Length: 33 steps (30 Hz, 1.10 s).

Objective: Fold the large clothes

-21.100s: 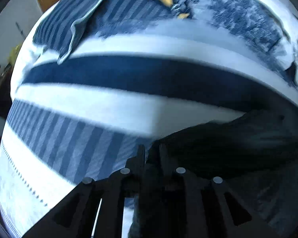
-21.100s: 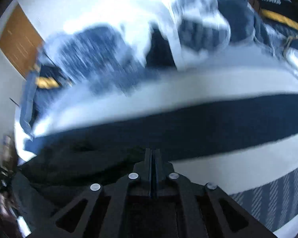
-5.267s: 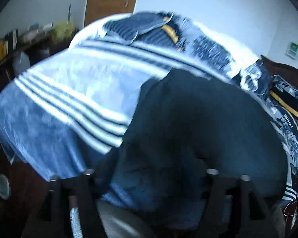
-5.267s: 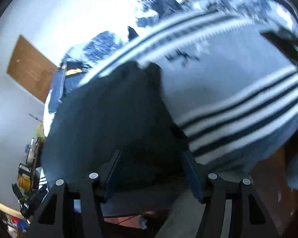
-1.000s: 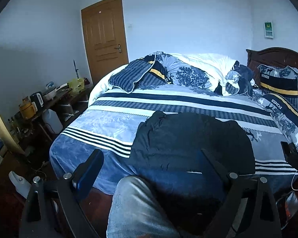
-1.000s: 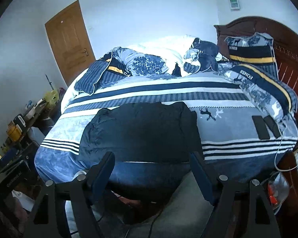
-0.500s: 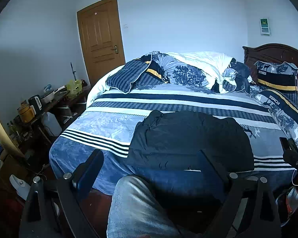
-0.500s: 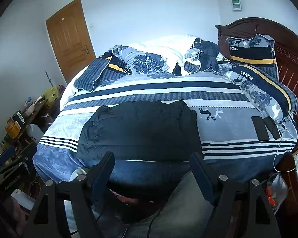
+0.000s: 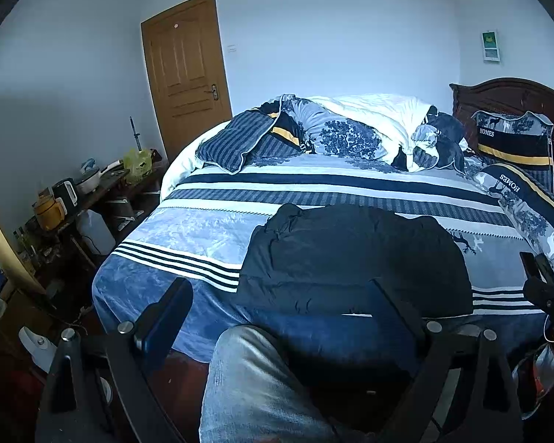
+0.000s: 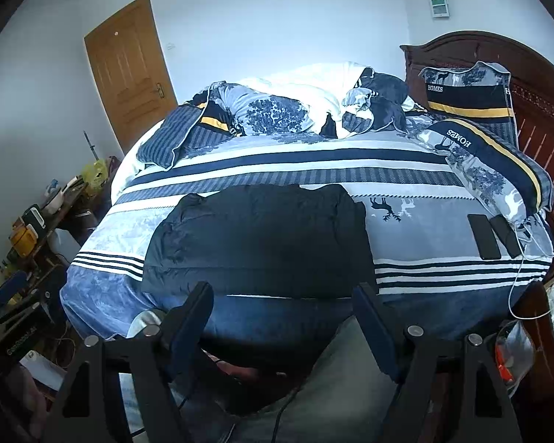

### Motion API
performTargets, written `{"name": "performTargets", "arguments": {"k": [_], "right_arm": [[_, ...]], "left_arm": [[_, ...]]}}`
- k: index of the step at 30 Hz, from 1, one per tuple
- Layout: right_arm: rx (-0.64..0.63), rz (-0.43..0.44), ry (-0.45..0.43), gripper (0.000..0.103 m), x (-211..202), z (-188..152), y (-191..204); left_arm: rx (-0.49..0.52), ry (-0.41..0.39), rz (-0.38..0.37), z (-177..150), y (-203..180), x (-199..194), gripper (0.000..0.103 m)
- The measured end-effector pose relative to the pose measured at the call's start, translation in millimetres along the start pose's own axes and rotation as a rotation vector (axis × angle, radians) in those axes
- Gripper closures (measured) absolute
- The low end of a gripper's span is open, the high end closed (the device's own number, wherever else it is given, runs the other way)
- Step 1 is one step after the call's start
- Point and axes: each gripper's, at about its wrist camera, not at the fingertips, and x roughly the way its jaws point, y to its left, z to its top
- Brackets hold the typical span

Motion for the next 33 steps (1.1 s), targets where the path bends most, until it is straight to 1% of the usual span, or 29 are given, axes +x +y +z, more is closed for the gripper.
{"name": "performTargets", "arguments": {"k": [13, 33], "right_arm": [[-0.001, -0.003, 0.005, 0.023, 1.0, -2.1, 1.7], [-0.004, -0.004, 0.006, 0.023, 1.5, -2.8, 2.4]], "left_arm": [[0.005, 0.003, -0.008, -0.7, 6.5, 1.0, 0.008], [0.004, 0.004, -0.005, -0.4, 3.5, 0.1, 0.008]]}}
